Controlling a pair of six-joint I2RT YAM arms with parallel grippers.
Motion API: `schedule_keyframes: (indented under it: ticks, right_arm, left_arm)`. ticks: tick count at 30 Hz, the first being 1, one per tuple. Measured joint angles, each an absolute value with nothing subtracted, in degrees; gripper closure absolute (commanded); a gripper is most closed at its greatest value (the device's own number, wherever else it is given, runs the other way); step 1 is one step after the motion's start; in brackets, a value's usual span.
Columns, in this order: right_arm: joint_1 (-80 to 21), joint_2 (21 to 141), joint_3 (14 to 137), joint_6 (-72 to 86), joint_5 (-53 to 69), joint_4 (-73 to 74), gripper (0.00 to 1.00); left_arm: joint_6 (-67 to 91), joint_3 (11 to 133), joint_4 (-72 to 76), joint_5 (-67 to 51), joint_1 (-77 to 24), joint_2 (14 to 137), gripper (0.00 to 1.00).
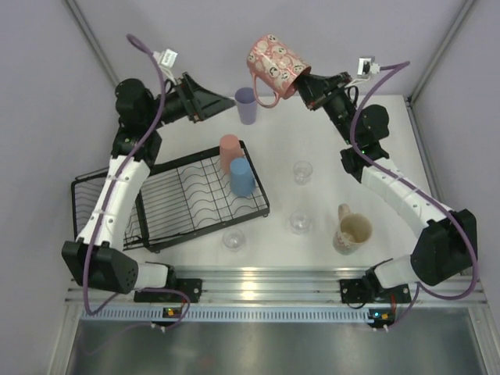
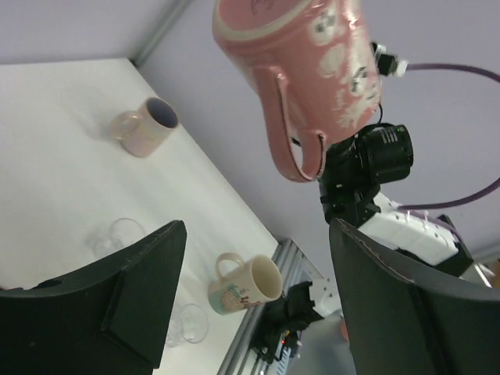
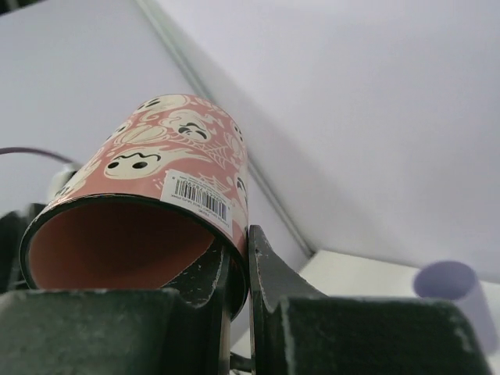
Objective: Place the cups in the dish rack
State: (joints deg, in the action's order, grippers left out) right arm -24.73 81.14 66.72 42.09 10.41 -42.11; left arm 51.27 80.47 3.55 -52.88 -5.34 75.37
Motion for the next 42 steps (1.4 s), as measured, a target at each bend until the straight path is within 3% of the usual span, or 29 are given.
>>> schedule_keyframes:
  ticks: [8, 19, 32, 42]
  right_arm:
    - [-25.8, 79.7, 66.4, 46.7, 19.2, -53.6, 1.00]
    - [-26.3, 78.7, 64.6, 49.7, 21.9, -59.0, 1.00]
    - [-25.0, 77.7, 62.3, 48.6, 21.4, -56.9, 1.00]
    - [-24.2, 77.7, 62.3, 46.8, 23.0, -56.0, 1.00]
  left_arm:
    - [53.4, 81.4, 10.1, -54.2, -17.9, 81.3, 0.22]
    - [55.8, 81.2, 18.4, -54.0, -21.4, 81.3, 0.19]
    - [44.3, 76.8, 8.3, -55.2, -21.8, 77.2, 0.13]
    - [51.2, 76.6, 15.2, -55.4, -21.9, 76.2, 0.14]
